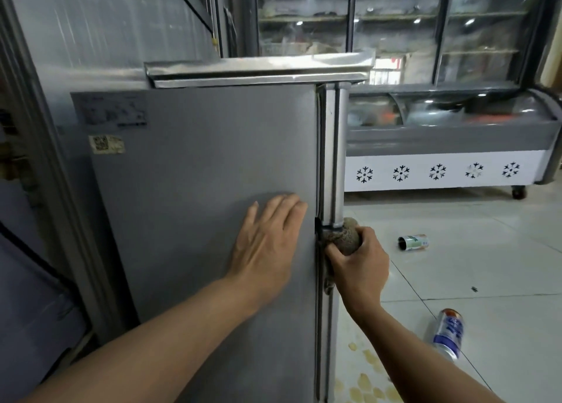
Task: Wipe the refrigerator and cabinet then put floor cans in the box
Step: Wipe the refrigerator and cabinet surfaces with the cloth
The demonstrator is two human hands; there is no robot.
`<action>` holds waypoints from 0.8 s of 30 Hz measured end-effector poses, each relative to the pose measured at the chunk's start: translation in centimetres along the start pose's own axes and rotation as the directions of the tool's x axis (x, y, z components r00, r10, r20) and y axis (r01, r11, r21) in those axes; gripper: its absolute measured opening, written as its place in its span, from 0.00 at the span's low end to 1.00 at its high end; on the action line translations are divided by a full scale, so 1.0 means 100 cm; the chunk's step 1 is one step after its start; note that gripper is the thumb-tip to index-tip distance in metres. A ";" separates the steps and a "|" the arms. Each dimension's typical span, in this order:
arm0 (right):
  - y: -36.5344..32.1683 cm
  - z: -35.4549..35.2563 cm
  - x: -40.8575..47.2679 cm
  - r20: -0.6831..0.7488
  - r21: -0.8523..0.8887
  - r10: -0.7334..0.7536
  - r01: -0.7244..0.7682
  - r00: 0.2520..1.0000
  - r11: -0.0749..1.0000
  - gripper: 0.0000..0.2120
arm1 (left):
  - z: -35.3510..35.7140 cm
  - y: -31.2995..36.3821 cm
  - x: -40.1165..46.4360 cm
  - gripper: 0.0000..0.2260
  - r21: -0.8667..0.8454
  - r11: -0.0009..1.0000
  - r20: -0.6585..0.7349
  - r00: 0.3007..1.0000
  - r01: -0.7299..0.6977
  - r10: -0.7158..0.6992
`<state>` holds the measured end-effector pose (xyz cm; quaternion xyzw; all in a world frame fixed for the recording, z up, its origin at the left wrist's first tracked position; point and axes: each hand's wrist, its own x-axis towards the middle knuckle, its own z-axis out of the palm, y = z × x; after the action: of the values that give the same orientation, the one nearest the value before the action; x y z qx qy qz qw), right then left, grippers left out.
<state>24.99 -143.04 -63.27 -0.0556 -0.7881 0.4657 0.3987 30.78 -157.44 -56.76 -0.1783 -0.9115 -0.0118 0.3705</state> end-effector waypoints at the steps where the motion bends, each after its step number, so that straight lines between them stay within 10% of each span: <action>1: -0.001 -0.001 0.001 0.003 0.006 -0.014 0.014 1.000 1.000 0.18 | -0.005 -0.001 0.008 0.32 0.017 1.000 -0.034 0.999 -0.019 0.019; 24: -0.041 -0.020 0.045 0.077 0.008 -0.127 0.127 0.989 0.992 0.16 | -0.061 -0.022 0.123 0.31 0.057 0.996 -0.245 0.968 0.074 -0.057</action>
<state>24.45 -141.89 -56.94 0.0135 -0.8043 0.4422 0.3968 26.04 -156.58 -43.75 -0.1330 -0.8645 -0.0157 0.4845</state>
